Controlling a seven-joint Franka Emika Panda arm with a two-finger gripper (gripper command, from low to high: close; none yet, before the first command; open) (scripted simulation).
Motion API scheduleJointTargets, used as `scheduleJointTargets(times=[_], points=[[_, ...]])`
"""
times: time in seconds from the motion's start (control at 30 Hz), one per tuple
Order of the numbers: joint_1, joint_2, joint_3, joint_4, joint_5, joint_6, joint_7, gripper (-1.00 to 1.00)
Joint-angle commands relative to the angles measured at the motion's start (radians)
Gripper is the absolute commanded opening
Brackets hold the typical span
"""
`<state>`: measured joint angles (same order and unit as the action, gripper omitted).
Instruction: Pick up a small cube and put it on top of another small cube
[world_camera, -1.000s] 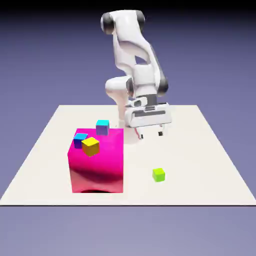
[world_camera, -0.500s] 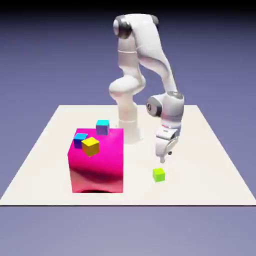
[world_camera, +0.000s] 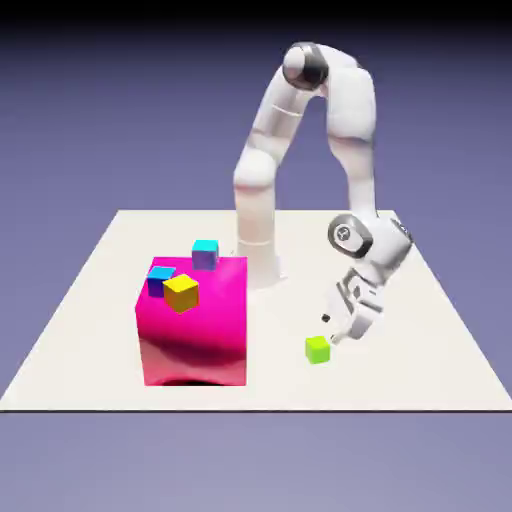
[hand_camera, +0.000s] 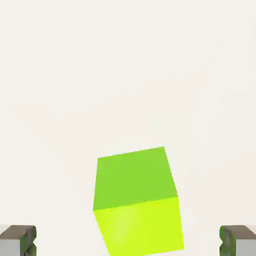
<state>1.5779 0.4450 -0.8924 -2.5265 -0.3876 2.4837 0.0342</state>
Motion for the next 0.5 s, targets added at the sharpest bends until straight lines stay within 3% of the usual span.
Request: scheduleJointTargets(times=[0.0,0.07,0.47], points=[[0.036,0.024,-0.021,0.007,-0.009,-0.013,-0.016,0.00],[0.043,0.051,-0.018,0.016,-0.042,-0.022,-0.017,0.00],[-0.391,0.079,0.317,0.051,-0.343,0.043,0.211,0.00]])
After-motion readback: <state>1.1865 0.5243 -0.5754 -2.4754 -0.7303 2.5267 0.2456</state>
